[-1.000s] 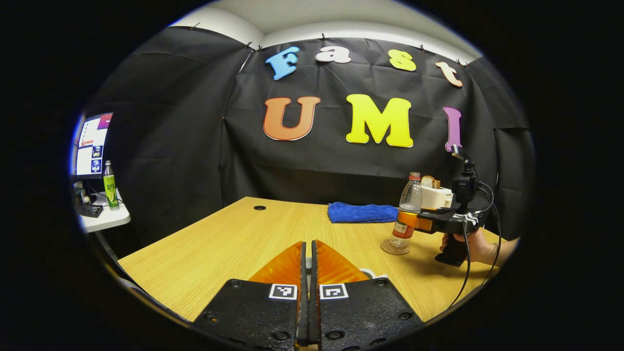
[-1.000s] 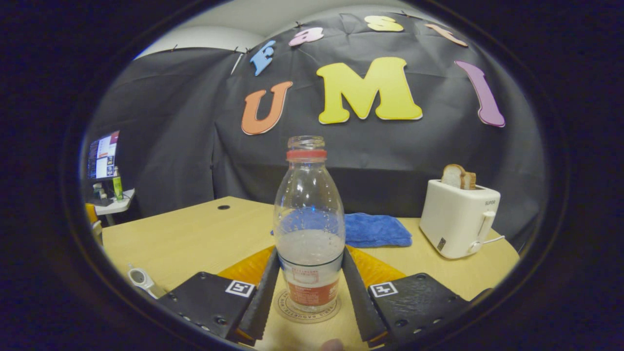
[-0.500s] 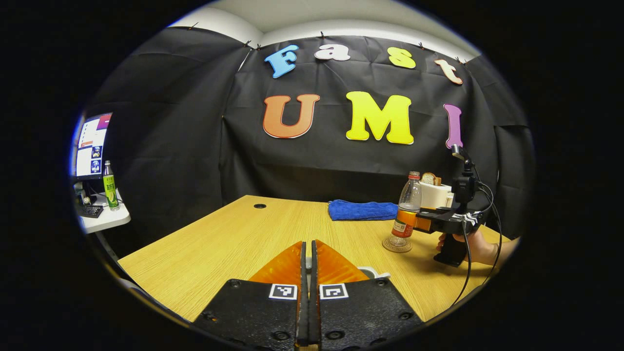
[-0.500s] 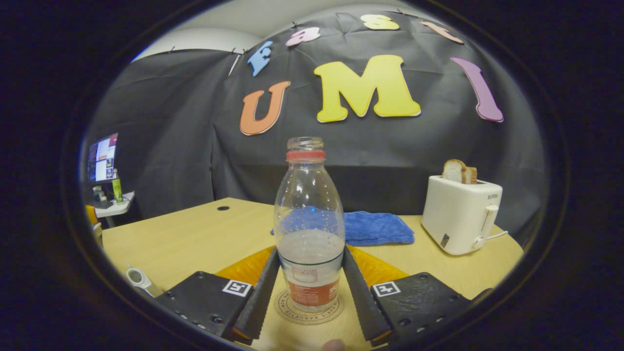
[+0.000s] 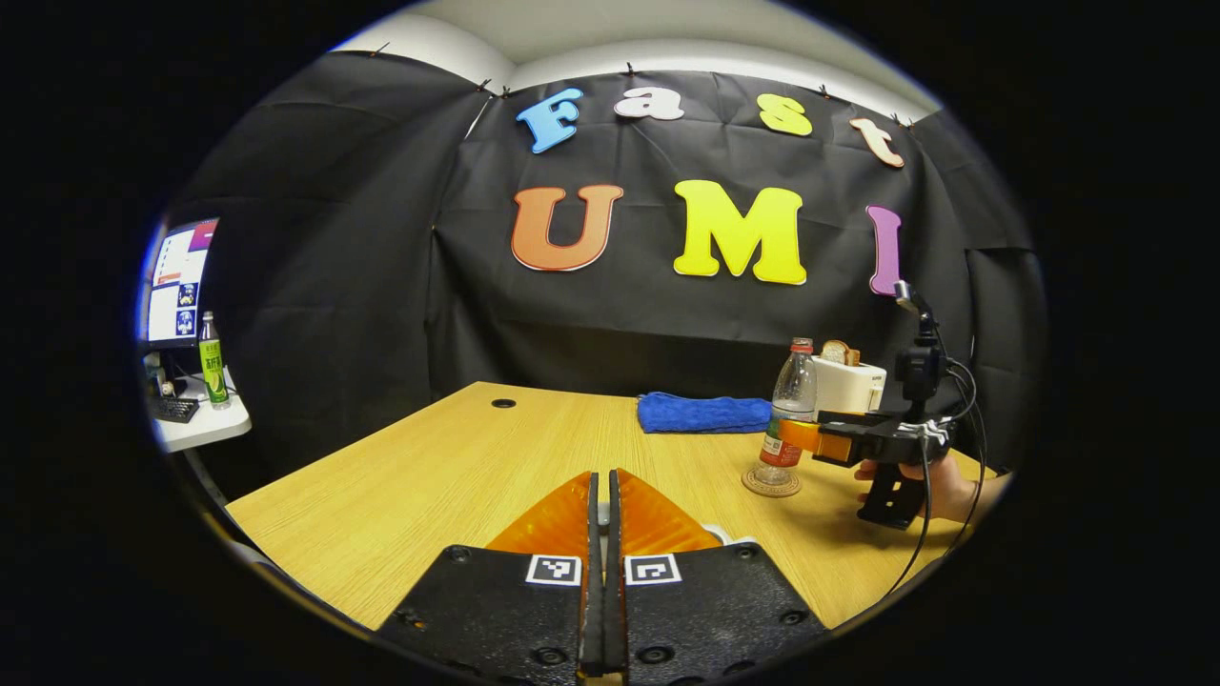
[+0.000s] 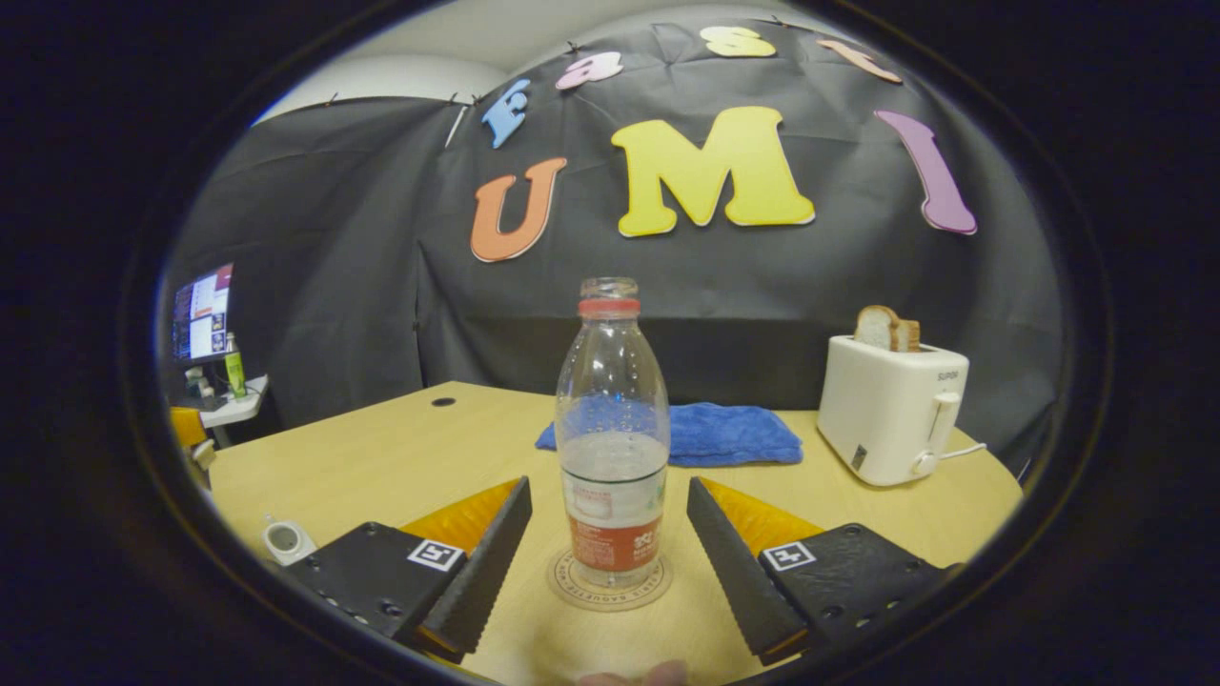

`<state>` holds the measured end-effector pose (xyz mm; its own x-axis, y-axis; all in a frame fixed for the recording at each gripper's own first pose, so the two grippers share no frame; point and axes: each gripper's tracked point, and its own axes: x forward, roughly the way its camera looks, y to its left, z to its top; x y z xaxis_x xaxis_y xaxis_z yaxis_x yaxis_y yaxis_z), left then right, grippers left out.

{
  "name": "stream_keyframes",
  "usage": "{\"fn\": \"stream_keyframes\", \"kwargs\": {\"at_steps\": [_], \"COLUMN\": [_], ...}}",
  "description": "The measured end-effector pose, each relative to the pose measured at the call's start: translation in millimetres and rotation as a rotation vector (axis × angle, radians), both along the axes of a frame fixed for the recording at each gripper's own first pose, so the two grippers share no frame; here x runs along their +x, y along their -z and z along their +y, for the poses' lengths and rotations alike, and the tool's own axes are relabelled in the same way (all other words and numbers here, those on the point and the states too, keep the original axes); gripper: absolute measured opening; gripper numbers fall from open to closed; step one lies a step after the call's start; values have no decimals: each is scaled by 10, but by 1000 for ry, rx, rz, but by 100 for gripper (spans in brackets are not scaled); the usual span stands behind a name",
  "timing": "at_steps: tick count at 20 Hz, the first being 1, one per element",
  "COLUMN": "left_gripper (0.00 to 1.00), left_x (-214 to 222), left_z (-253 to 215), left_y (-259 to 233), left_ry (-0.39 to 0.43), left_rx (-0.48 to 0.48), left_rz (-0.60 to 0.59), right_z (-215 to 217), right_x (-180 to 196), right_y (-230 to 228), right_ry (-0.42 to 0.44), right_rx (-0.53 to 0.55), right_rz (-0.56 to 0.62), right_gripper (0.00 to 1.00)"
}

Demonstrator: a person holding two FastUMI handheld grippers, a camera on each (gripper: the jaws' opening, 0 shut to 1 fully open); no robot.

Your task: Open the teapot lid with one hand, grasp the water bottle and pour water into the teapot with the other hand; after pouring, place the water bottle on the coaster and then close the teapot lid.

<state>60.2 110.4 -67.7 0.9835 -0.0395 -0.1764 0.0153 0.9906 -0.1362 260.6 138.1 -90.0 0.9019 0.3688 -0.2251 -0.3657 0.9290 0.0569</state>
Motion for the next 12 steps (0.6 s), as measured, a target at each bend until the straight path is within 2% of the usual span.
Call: {"fn": "stream_keyframes", "kwargs": {"at_steps": [6, 11, 12], "left_gripper": [2, 3, 3], "left_x": [184, 287, 292], "left_z": [-393, -648, -673], "left_y": [43, 281, 303], "left_ry": [61, 104, 107], "left_rx": [-24, 5, 7], "left_rz": [-20, 28, 33], "right_z": [-529, -1046, -1104], "right_x": [-548, -955, -999], "right_y": [-35, -72, -76], "right_ry": [75, 174, 186], "right_rx": [-3, -50, -53], "right_rz": [2, -51, -57], "right_gripper": [96, 99, 96]}}
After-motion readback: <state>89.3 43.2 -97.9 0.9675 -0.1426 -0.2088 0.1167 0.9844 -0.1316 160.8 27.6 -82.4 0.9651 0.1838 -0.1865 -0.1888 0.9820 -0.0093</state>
